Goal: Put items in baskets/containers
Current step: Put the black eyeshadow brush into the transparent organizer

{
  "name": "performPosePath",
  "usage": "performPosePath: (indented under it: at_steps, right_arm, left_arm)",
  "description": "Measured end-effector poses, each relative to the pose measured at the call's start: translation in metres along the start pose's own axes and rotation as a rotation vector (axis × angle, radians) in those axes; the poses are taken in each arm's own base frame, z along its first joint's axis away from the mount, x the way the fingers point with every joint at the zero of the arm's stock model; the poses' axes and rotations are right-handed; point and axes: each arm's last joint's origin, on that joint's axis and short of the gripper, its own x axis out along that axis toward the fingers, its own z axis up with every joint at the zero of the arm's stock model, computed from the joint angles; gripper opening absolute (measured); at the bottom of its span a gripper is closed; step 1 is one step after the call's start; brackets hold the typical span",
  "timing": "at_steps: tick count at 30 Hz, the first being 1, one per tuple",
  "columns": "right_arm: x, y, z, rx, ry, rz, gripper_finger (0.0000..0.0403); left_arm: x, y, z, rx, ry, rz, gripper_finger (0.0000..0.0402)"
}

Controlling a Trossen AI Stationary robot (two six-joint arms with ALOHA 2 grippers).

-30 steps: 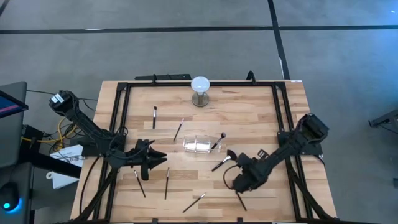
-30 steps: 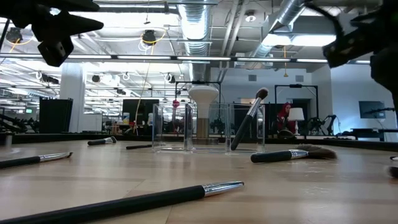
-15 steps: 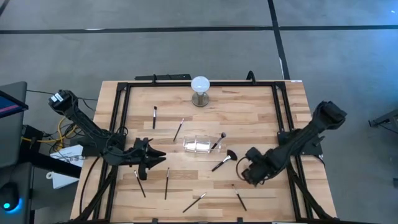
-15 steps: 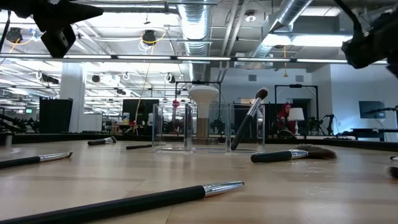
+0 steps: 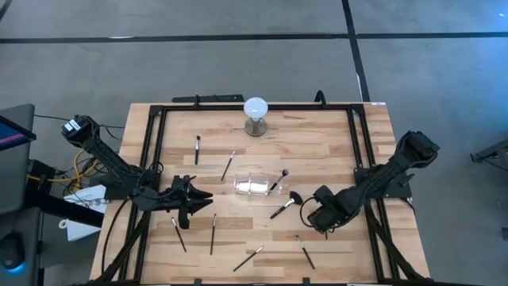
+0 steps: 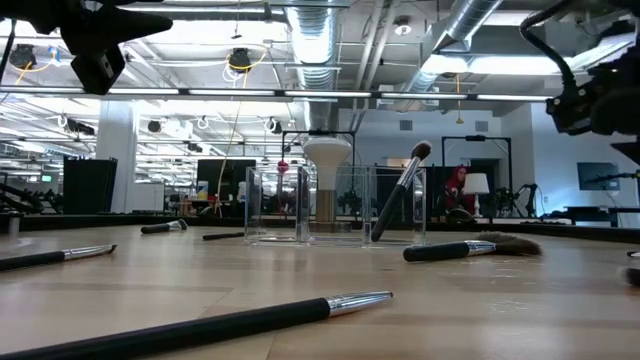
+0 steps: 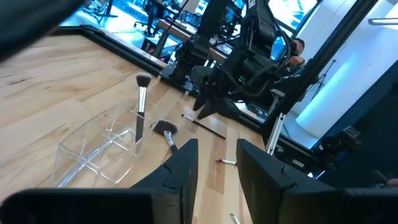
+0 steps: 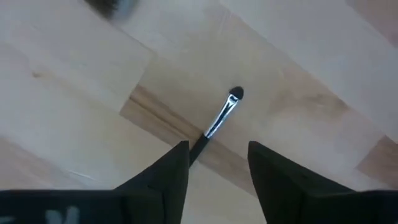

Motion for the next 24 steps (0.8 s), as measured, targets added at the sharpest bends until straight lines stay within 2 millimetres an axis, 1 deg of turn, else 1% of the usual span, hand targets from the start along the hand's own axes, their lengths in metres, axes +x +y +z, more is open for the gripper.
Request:
performPosePath:
  at_steps: [2, 5, 10, 16, 20, 24]
  right_arm:
    - [0.001, 0.001, 0.000, 0.004, 0.002, -0.002, 0.0164]
    - [0.001, 0.004, 0.000, 0.010, -0.009, 0.038, 0.0162]
    - [0.003, 0.006, 0.000, 0.011, -0.017, 0.040, 0.0139]
    - [0.019, 0.010, -0.002, -0.002, 0.016, -0.030, 0.0106]
    - [0.027, 0.014, -0.003, -0.030, 0.041, -0.056, 0.0100]
    - [0.029, 0.015, -0.005, -0.042, 0.059, -0.062, 0.0097]
  left_arm:
    - [0.000, 0.000, 0.000, 0.001, 0.000, 0.000, 0.0106]
    - [0.000, 0.000, 0.000, 0.024, 0.000, 0.000, 0.0106]
    - [0.000, 0.000, 0.000, 0.025, -0.001, -0.001, 0.0106]
    - [0.000, 0.000, 0.000, 0.024, -0.002, -0.002, 0.0106]
    - [0.000, 0.000, 0.000, 0.024, -0.002, -0.002, 0.0106]
    - [0.000, 0.000, 0.000, 0.024, -0.002, -0.002, 0.0106]
